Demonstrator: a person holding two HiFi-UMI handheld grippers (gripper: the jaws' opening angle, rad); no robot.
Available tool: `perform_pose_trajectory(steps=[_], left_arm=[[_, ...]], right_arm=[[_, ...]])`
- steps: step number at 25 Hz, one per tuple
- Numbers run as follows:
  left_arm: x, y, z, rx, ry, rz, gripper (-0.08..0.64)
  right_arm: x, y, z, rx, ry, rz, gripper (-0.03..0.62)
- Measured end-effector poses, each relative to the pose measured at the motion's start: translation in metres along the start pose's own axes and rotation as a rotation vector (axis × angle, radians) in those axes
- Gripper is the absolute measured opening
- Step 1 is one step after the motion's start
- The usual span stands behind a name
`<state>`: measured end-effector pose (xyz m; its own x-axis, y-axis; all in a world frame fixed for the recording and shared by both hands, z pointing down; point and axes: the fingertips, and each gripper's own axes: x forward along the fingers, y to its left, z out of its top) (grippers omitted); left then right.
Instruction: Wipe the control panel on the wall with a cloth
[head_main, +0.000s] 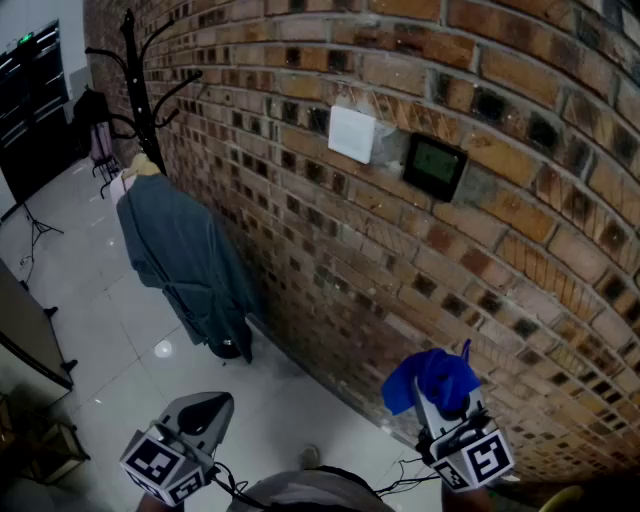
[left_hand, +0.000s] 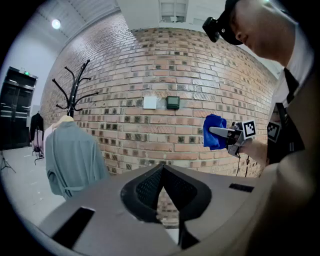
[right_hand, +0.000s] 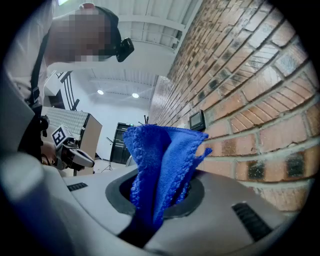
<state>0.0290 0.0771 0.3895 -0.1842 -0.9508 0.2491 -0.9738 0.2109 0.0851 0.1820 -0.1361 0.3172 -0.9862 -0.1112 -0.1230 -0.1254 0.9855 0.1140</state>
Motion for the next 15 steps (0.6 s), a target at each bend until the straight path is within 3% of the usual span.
perform_pose_trajectory(steps=[5,15], left_arm=[[0.066,0.04,0.021,0.018,-0.013,-0.079,-0.008],[0.174,0.089,0.047,0.08,0.008,-0.384,-0.008]], right_arm=[[0.049,-0.028,-0.012,0.002,0.007,-0.056,0.087],[0.099,-0.068,-0.022,-0.058,0.083,-0.316,0.087]])
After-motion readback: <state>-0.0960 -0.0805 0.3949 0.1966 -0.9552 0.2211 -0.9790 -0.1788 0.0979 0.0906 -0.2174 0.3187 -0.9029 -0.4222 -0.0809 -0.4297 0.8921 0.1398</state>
